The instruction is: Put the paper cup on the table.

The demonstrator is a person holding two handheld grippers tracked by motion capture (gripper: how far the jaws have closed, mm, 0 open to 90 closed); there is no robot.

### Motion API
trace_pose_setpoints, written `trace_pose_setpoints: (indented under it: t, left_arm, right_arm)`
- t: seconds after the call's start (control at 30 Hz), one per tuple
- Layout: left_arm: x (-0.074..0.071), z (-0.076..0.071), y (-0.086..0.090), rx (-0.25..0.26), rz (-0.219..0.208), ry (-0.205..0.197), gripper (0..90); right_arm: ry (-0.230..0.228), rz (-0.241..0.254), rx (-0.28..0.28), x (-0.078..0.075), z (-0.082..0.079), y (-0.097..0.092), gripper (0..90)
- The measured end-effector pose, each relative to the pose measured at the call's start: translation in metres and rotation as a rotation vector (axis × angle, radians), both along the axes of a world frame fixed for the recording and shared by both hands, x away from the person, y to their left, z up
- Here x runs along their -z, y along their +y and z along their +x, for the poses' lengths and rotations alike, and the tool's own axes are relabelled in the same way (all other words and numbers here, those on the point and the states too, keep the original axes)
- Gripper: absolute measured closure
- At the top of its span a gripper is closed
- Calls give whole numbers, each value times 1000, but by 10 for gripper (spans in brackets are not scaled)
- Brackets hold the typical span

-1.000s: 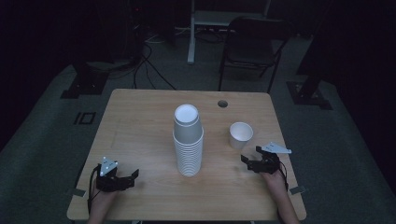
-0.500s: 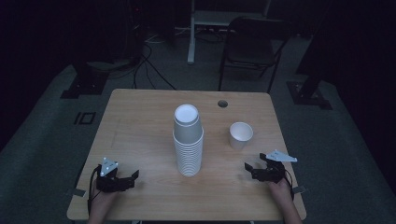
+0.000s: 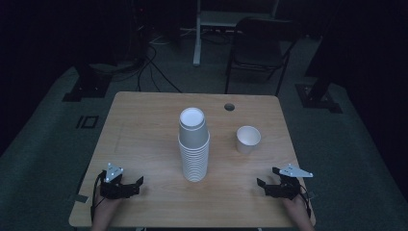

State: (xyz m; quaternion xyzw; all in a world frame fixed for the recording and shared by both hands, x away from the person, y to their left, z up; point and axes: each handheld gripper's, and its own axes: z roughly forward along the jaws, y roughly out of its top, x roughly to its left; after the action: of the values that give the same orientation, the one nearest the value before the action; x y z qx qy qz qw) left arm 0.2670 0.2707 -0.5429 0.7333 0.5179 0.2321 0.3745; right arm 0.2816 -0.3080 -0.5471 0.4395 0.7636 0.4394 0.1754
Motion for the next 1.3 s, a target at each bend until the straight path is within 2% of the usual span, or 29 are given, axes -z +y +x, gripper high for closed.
trace_pose_setpoints:
  t: [0.2,0.37,0.43,0.53,0.7,0.93,1.03,1.2,1.27,1.3]
  left_arm:
    - [1,0,-1,0,6,4,21]
    - [2,0,-2,4,19,11,21]
    - [2,0,-2,2,18,10,21]
    - [2,0,-3,-1,19,15,21]
    - [2,0,-3,-9,27,21,21]
    - [3,0,-4,-62,64,34,21]
    - [3,1,-4,-83,75,44,21]
    - [4,1,-3,-113,96,64,21]
    - [4,1,0,-123,87,73,21]
    - [4,1,1,-130,84,76,21]
  right_arm:
    - [18,-8,-6,2,-6,-2,107]
    - [28,-41,-11,4,-12,-2,107]
    - [26,-62,-2,4,-16,-2,107]
    - [31,-62,11,4,-20,-5,107]
    - [53,-86,81,5,-23,-8,107]
    - [58,-150,180,6,-21,-7,107]
    - [64,-168,241,6,-20,-6,107]
    - [81,-142,357,6,-18,-11,107]
    - [93,-126,408,6,-16,-13,107]
    - [101,-115,416,6,-15,-14,107]
